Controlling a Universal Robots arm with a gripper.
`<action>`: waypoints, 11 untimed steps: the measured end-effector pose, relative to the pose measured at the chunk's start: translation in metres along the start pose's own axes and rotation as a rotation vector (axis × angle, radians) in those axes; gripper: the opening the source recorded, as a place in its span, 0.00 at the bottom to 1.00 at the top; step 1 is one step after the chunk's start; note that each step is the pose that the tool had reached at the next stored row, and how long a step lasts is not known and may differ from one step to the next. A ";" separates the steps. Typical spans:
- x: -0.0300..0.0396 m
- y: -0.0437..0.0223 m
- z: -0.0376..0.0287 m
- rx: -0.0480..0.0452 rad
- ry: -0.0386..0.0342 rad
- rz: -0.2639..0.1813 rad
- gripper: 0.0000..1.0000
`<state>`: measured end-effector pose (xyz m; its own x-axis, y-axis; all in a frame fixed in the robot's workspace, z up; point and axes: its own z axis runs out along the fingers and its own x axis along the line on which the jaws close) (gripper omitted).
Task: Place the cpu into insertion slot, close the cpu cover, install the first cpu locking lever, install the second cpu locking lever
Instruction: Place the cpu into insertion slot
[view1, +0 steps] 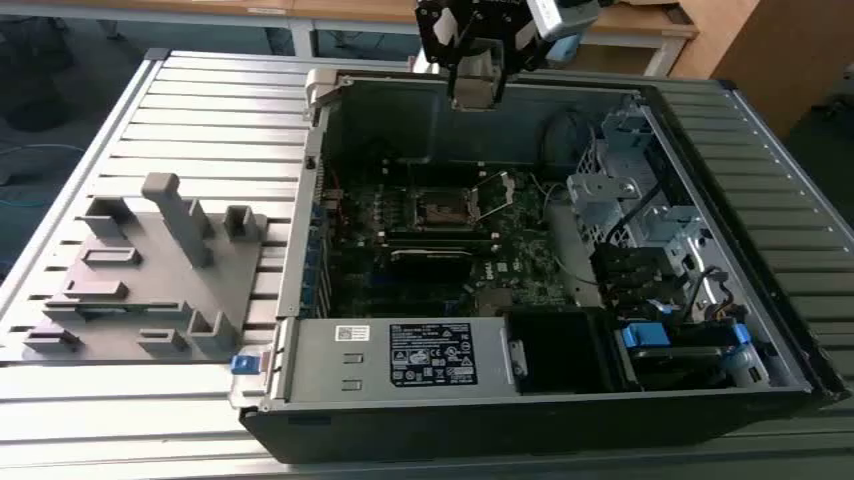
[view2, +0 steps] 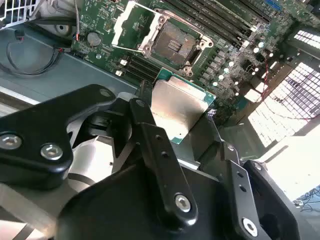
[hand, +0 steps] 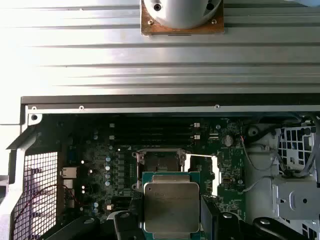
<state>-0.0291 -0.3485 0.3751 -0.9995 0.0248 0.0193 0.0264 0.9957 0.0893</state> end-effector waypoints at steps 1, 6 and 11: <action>0.0000 0.0000 0.0000 0.0000 0.0000 0.000 0.54; 0.0000 0.0000 0.0003 0.0000 0.0001 0.000 0.54; 0.0000 -0.0001 0.0010 0.0000 0.0000 0.000 0.54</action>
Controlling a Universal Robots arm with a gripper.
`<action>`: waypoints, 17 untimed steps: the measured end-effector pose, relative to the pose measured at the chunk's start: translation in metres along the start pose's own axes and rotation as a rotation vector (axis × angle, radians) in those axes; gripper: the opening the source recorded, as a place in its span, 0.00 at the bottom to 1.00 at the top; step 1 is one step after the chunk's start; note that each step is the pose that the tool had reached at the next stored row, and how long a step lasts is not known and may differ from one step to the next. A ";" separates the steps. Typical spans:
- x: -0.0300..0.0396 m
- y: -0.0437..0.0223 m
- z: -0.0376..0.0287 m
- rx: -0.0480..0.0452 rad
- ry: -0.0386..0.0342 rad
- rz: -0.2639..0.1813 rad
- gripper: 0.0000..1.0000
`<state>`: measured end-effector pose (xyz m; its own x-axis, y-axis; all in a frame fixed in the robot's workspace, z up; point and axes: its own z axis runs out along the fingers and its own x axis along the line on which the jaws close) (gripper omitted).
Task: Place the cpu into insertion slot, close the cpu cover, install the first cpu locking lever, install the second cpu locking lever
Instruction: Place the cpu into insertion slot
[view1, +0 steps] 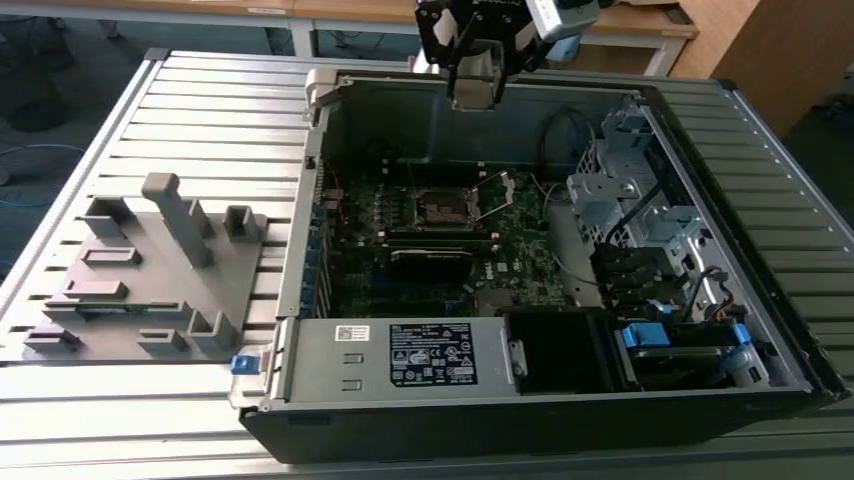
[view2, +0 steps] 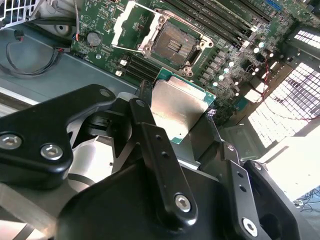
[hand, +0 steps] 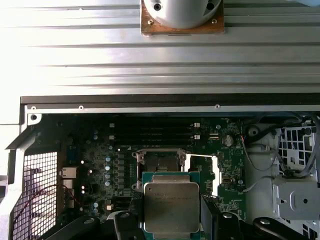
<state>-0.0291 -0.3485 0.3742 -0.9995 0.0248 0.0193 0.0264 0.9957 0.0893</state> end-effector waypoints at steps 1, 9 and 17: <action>0.0000 0.0000 0.0002 -0.0001 0.0000 0.000 0.54; 0.0000 -0.0001 0.0012 0.0000 0.0000 0.000 0.54; -0.0001 -0.0002 0.0022 0.0000 0.0000 0.000 0.54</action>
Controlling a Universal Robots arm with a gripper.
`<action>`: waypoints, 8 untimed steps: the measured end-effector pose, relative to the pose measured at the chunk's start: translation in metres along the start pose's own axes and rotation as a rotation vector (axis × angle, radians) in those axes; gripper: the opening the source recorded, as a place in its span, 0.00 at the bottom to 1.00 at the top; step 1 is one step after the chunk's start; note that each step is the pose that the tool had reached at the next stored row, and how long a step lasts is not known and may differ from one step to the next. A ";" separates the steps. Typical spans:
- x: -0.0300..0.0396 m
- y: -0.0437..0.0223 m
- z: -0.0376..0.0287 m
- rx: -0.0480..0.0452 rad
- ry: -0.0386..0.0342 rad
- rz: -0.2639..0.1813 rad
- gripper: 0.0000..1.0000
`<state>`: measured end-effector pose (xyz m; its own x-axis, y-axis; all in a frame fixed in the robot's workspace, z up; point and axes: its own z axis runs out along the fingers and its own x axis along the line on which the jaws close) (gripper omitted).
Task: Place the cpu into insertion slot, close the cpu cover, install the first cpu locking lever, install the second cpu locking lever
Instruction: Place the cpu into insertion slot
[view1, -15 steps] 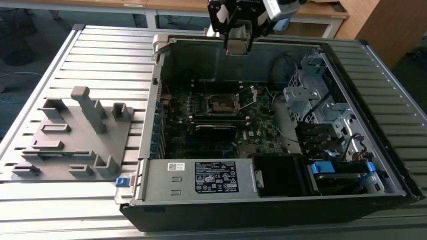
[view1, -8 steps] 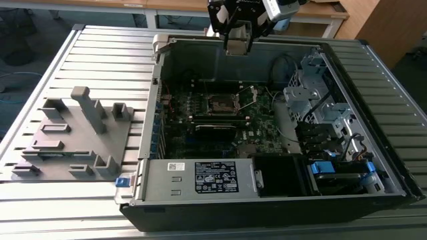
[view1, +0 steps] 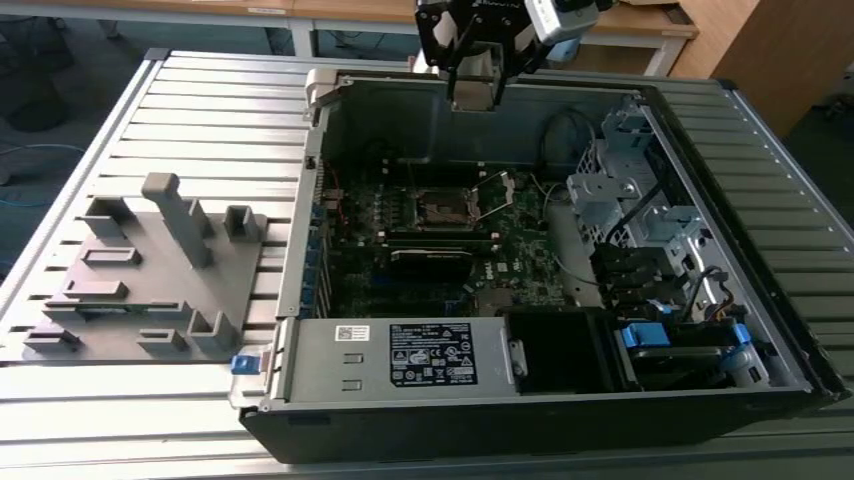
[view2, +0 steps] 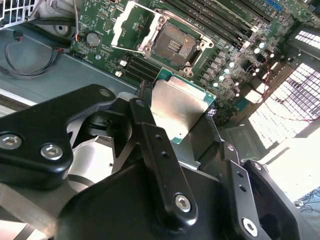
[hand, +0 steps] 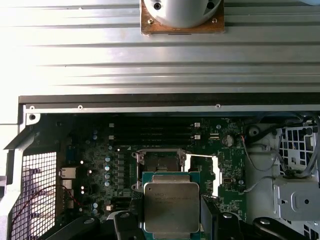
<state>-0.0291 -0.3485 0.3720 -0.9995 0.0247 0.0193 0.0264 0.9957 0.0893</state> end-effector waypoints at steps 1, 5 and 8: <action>0.0000 0.0000 0.0001 0.0000 0.0000 0.000 0.54; 0.0000 0.0000 0.0005 -0.0001 0.0000 0.000 0.54; 0.0000 -0.0001 0.0006 0.0000 0.0000 0.000 0.54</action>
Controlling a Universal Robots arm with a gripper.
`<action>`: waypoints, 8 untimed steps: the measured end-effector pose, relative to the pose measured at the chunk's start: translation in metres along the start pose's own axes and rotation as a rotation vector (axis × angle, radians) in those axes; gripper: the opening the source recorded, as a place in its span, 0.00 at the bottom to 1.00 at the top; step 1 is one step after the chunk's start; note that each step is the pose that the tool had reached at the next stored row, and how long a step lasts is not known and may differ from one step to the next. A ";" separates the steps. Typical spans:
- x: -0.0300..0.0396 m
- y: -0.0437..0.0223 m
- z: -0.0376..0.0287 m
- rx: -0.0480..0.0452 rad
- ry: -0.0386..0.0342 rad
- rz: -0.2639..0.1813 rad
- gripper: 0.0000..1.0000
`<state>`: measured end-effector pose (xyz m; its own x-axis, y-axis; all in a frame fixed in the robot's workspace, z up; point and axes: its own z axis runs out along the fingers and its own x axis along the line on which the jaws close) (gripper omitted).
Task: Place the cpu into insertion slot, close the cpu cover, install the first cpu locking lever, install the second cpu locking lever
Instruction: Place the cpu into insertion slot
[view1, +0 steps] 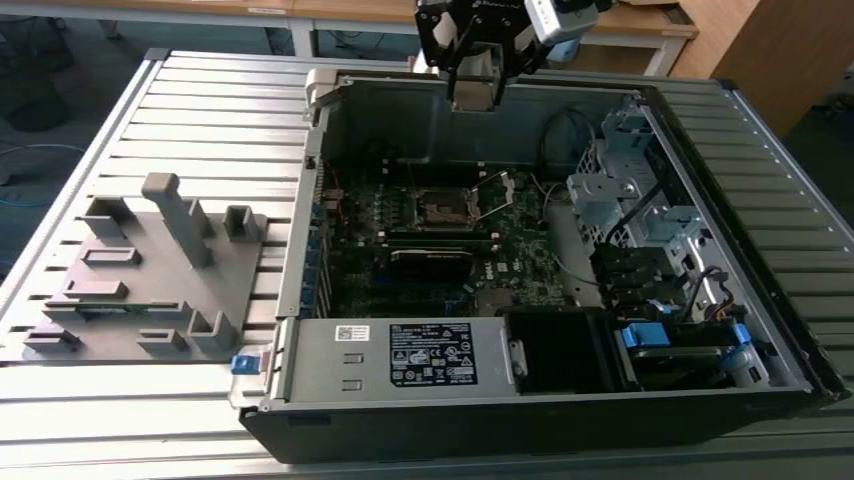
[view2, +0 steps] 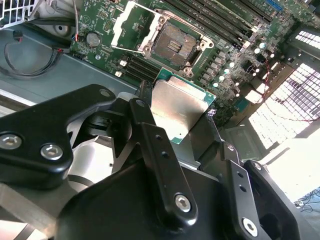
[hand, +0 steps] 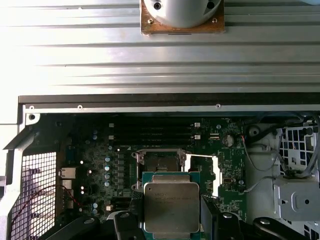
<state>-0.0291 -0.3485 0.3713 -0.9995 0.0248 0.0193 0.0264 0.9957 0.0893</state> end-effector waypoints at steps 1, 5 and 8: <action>0.0000 0.0000 0.0002 0.0000 0.0000 0.000 0.54; 0.0000 0.0000 0.0005 0.0001 0.0000 0.000 0.54; 0.0000 0.0000 0.0006 0.0000 0.0000 0.000 0.54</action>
<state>-0.0291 -0.3485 0.3707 -0.9995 0.0248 0.0193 0.0264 0.9957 0.0893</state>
